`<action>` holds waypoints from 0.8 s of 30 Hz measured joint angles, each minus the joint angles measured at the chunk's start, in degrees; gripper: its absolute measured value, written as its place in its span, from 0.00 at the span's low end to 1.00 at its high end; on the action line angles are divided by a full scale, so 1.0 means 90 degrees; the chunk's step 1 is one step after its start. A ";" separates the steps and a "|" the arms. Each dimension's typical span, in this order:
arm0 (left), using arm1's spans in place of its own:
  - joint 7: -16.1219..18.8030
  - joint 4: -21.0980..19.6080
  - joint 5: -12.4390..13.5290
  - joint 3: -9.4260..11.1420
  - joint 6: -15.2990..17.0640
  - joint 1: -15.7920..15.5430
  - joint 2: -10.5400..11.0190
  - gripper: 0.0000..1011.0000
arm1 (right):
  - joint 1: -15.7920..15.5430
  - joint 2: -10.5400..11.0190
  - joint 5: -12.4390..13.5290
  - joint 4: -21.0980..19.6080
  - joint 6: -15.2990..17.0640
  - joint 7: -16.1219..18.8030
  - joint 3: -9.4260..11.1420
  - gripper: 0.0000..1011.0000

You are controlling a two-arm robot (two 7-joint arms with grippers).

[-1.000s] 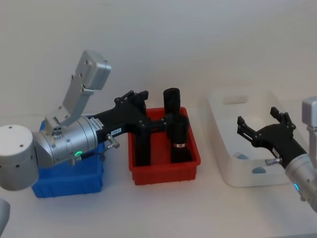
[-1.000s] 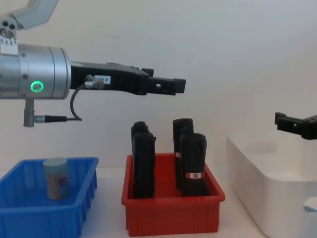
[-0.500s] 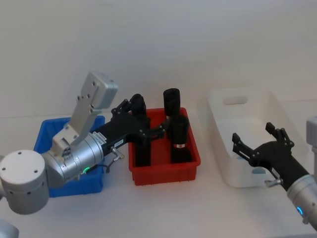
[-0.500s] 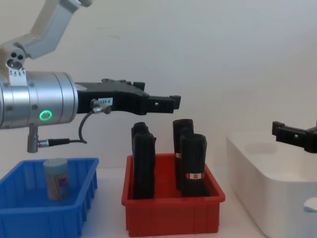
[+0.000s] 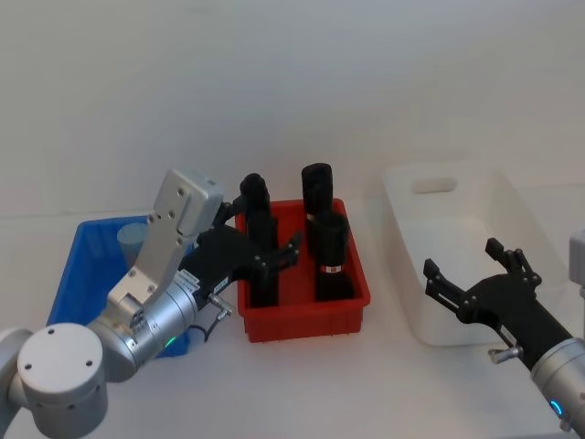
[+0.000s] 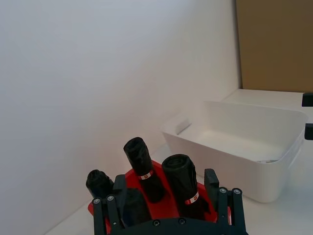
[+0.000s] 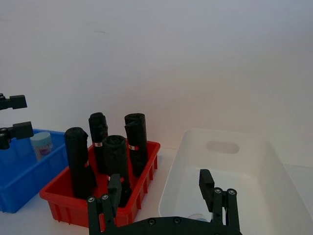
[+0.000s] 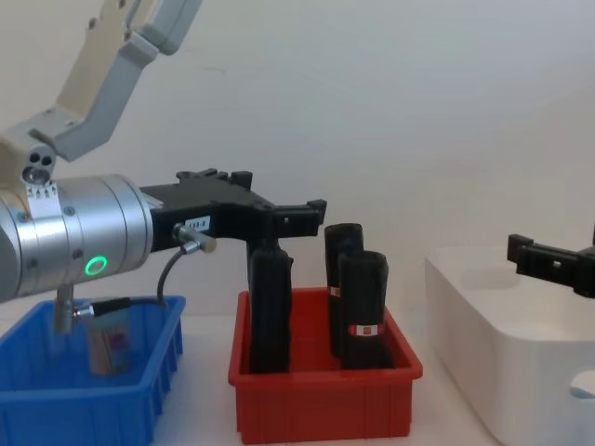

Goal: Pick the cotton swabs from the blue box and place them into the white box.

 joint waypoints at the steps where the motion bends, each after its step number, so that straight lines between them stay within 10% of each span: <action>1: 0.0132 -0.0028 0.0024 0.0022 -0.0047 0.0056 0.0000 0.99 | 0.0000 0.0000 0.0000 -0.0001 0.0000 0.0000 0.0000 0.99; 24: 0.1696 -0.0362 0.0312 0.0288 -0.0602 0.0734 -0.0002 0.99 | 0.0004 -0.0008 -0.0009 0.0009 -0.0007 0.0012 0.0005 0.99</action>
